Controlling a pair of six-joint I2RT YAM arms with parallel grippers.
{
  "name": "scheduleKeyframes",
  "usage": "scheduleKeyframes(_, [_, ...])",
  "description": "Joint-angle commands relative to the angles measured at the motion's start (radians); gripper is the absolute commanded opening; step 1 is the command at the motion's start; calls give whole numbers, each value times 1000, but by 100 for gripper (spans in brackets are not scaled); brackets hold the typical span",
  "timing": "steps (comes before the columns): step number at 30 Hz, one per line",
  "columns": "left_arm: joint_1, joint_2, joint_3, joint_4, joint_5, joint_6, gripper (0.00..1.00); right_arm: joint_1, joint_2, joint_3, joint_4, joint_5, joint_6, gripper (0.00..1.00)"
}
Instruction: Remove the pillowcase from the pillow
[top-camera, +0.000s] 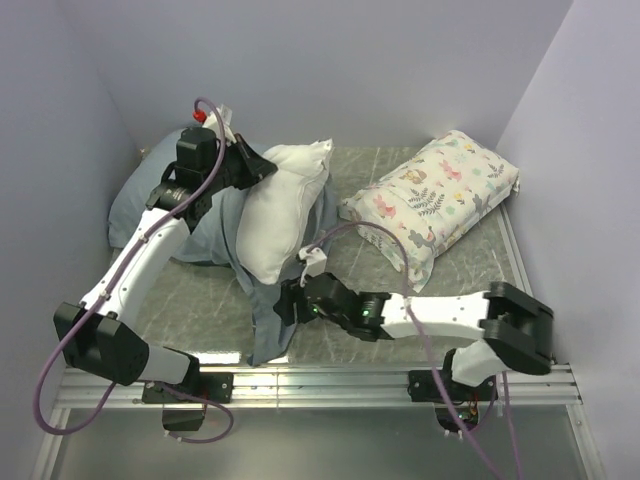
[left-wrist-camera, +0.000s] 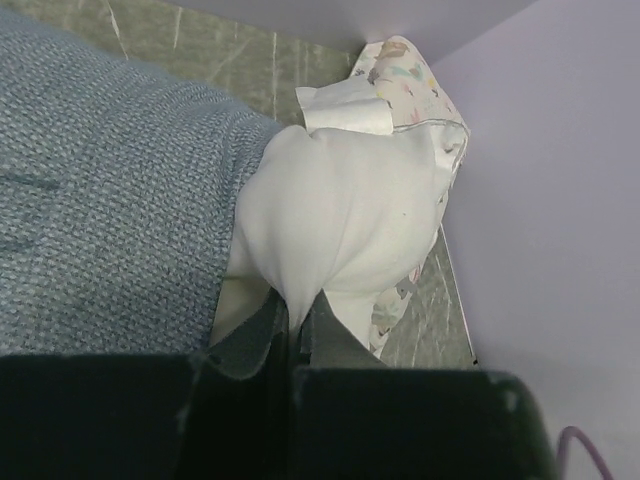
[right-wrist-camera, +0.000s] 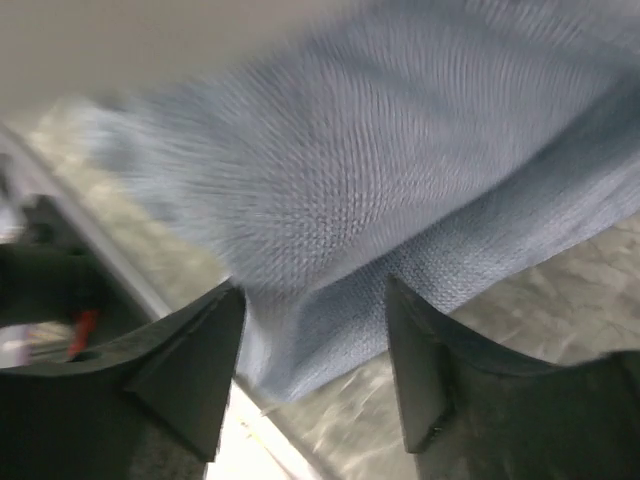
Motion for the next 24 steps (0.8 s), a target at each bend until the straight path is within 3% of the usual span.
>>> scheduleKeyframes(1, [-7,-39,-22,176,51,-26,1,11,-189,-56,-39,39,36,69])
scheduleKeyframes(5, [-31,-42,-48,188,43,-25,1,11,-430,-180,-94,117,96,75])
scheduleKeyframes(9, [-111,-40,-73,210,13,-28,1,-4,-596,-188,-136,180,96,90])
scheduleKeyframes(19, [-240,-5,-62,208,-73,-31,1,-113,-396,8,-82,104,78,98])
scheduleKeyframes(24, [-272,-17,-79,198,-104,-28,1,-125,-328,18,2,100,101,99])
